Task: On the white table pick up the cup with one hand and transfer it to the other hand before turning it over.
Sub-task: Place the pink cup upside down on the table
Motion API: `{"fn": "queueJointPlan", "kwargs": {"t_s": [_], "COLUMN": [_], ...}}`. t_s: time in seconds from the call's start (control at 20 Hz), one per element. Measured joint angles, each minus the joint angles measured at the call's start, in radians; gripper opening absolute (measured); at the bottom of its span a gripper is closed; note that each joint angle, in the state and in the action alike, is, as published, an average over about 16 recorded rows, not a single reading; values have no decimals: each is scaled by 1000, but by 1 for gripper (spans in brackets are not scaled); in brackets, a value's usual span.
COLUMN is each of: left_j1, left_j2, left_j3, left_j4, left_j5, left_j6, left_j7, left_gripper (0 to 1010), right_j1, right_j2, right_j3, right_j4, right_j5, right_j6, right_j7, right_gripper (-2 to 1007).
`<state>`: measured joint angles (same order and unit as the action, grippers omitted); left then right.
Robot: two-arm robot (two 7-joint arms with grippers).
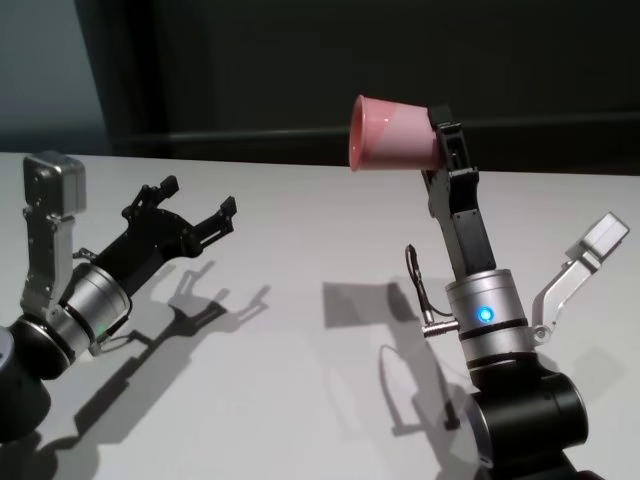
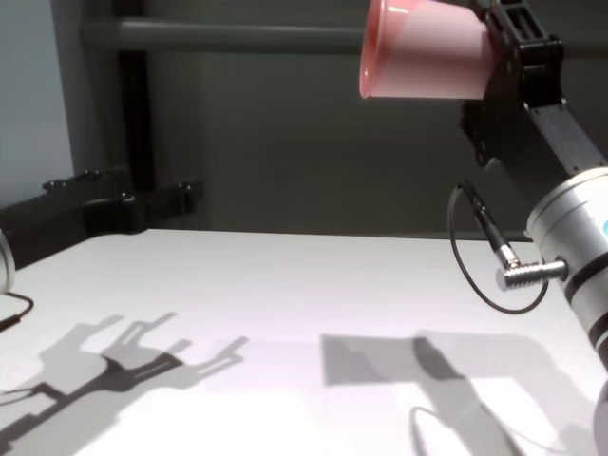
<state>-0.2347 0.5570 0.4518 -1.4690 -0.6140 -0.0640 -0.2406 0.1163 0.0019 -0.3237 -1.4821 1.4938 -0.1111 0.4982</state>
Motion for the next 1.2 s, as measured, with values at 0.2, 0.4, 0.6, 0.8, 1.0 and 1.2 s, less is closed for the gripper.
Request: {"fn": "queueJointPlan", "kwargs": {"t_s": [0.2,0.4,0.6,0.8,1.0,1.2], "left_j1": [24,38,47,50,49,47], "left_j2": [-15,-26,-32,-35,-35,-34], "left_j3": [-6,-10,-12,-13,-14,-13], "left_j4": [8,14,18,18,18,18], "left_j5": [15,26,34,37,37,36], "left_j6": [-8,-12,-12,-11,-11,-10], "left_j7": [25,38,45,47,47,46], "left_gripper": [1001,1001,1001,1001,1001,1001], "right_j1": [0,0,0,0,0,0], "right_j2": [0,0,0,0,0,3], "right_j3": [0,0,0,0,0,0], "right_j4": [0,0,0,0,0,-2], "right_j5": [0,0,0,0,0,-1], "right_j6": [0,0,0,0,0,-5], "right_j7": [0,0,0,0,0,-3], "right_gripper": [737,737,737,737,737,737]}}
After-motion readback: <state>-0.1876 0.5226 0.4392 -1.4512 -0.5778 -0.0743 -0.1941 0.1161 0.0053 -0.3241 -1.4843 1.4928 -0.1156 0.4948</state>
